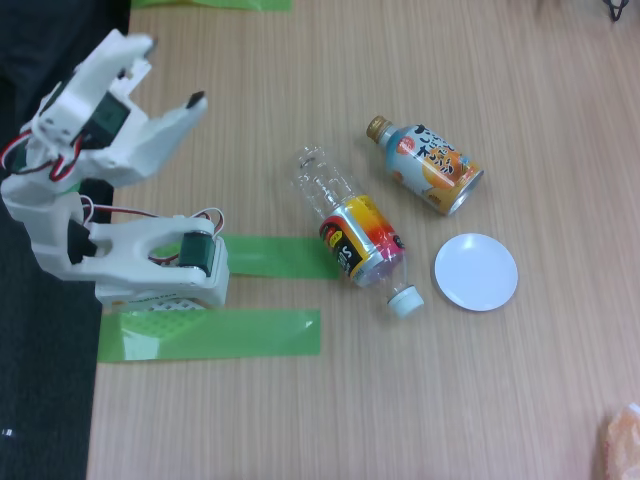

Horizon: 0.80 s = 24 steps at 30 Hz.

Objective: Pick up the plastic bottle and stand it up on the white place

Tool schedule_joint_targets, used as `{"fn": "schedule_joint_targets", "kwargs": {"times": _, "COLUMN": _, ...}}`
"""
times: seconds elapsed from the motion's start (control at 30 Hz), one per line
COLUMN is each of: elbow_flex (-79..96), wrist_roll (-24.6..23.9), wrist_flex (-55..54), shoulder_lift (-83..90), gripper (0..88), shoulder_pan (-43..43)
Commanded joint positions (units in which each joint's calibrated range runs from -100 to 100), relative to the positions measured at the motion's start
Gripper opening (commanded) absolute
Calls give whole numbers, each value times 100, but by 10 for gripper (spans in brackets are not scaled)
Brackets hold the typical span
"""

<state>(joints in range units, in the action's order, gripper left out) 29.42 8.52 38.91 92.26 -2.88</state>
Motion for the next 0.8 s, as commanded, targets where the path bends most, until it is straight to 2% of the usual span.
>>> {"fn": "schedule_joint_targets", "kwargs": {"times": 0.0, "elbow_flex": -846, "wrist_roll": -4, "wrist_flex": 66, "shoulder_lift": -1082, "gripper": 253, "shoulder_pan": -23}}
{"fn": "schedule_joint_targets", "kwargs": {"times": 0.13, "elbow_flex": -2005, "wrist_roll": -4, "wrist_flex": 263, "shoulder_lift": -2418, "gripper": 252, "shoulder_pan": -23}}
{"fn": "schedule_joint_targets", "kwargs": {"times": 0.3, "elbow_flex": -3218, "wrist_roll": -4, "wrist_flex": 2014, "shoulder_lift": -3854, "gripper": 253, "shoulder_pan": -16}}
{"fn": "schedule_joint_targets", "kwargs": {"times": 0.5, "elbow_flex": -3290, "wrist_roll": -15, "wrist_flex": 3534, "shoulder_lift": -5021, "gripper": 255, "shoulder_pan": -23}}
{"fn": "schedule_joint_targets", "kwargs": {"times": 0.77, "elbow_flex": -2992, "wrist_roll": -9, "wrist_flex": 4143, "shoulder_lift": -6147, "gripper": 255, "shoulder_pan": -16}}
